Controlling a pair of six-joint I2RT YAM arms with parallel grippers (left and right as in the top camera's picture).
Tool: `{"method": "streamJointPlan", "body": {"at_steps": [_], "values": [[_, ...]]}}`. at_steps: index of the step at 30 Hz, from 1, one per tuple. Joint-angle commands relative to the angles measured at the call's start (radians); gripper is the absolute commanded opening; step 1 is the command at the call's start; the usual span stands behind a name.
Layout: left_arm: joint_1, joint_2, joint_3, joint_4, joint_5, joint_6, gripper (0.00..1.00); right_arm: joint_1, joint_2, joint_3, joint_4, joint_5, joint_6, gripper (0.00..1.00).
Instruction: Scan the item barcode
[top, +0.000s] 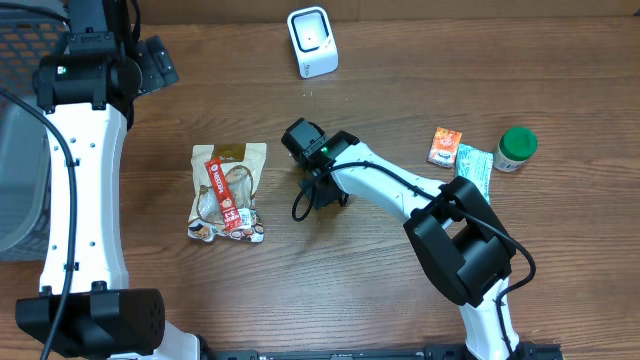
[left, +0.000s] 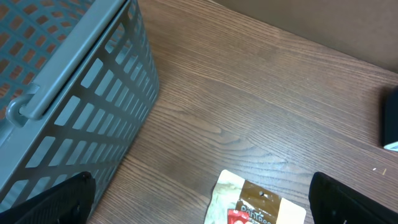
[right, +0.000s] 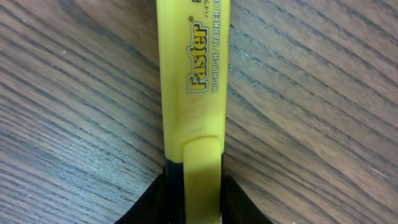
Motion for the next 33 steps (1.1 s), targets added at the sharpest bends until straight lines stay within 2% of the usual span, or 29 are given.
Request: {"method": "streamJointPlan", "body": {"at_steps": [1, 8, 12, 15, 25, 33], "values": [[-0.001, 0.01, 0.008, 0.003, -0.013, -0.014, 1.0, -0.001, 0.015, -0.037, 0.003, 0.029, 0.003, 0.2], [-0.001, 0.01, 0.008, 0.002, -0.013, -0.014, 1.0, -0.001, 0.015, -0.037, 0.003, 0.029, 0.003, 0.2], [-0.001, 0.01, 0.008, 0.003, -0.013, -0.014, 1.0, -0.002, 0.011, -0.023, -0.005, 0.028, 0.005, 0.04], [-0.001, 0.01, 0.008, 0.003, -0.013, -0.014, 1.0, -0.002, -0.008, 0.01, -0.008, 0.02, 0.055, 0.04], [-0.001, 0.01, 0.008, 0.003, -0.013, -0.014, 1.0, -0.004, -0.136, 0.125, -0.036, 0.017, 0.076, 0.04], [-0.001, 0.01, 0.008, 0.003, -0.013, -0.014, 1.0, -0.004, -0.158, 0.255, -0.108, 0.22, 0.074, 0.04]]}}
